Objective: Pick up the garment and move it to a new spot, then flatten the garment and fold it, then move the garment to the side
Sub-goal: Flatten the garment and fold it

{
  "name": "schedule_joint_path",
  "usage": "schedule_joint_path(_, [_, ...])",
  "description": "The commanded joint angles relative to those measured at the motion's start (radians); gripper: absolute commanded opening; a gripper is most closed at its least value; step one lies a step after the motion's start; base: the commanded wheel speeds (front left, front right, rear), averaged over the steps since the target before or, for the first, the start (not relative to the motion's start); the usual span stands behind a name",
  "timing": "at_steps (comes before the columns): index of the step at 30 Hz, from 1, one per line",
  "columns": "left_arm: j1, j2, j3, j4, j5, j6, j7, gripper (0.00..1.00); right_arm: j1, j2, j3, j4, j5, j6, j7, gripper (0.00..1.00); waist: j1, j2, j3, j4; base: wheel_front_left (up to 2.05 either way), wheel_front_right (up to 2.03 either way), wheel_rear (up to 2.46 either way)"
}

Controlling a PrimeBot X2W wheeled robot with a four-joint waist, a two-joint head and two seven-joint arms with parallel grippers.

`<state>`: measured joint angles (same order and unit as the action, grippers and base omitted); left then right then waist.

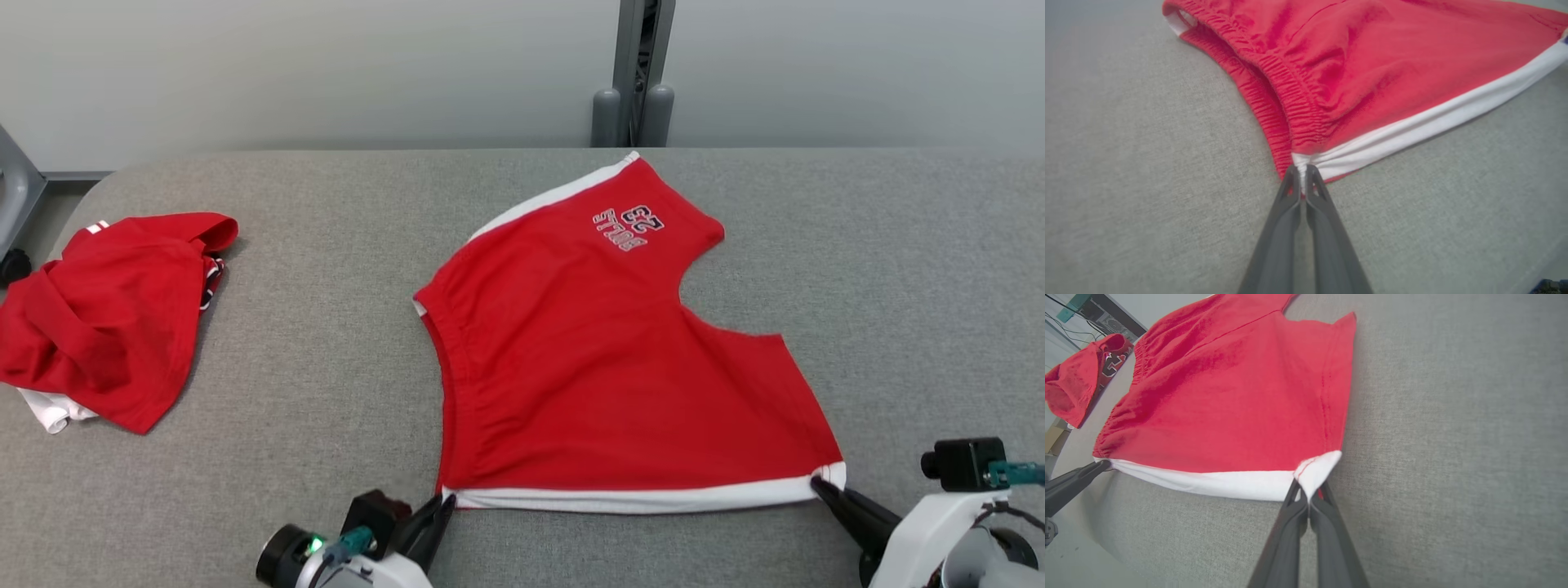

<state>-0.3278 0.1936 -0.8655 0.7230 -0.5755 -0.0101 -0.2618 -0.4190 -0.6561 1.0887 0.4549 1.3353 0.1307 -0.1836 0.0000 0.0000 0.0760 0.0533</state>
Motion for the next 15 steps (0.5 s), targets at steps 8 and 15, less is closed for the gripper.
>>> schedule_joint_path(8, [0.115, 0.039, 0.011, -0.103, -0.013, 0.040, -0.002, 0.00, 0.077, -0.043, -0.002, -0.061, 0.027, 0.000, 0.041, 0.00, 0.0000, 0.0000, -0.029, 0.009, 0.00, 0.00, 0.00])
schedule_joint_path(15, [0.170, 0.061, 0.020, -0.192, -0.030, 0.068, 0.003, 0.00, 0.093, -0.075, -0.028, -0.101, 0.026, 0.000, 0.076, 0.00, 0.0000, 0.0000, -0.050, 0.020, 0.00, 0.00, 0.00])
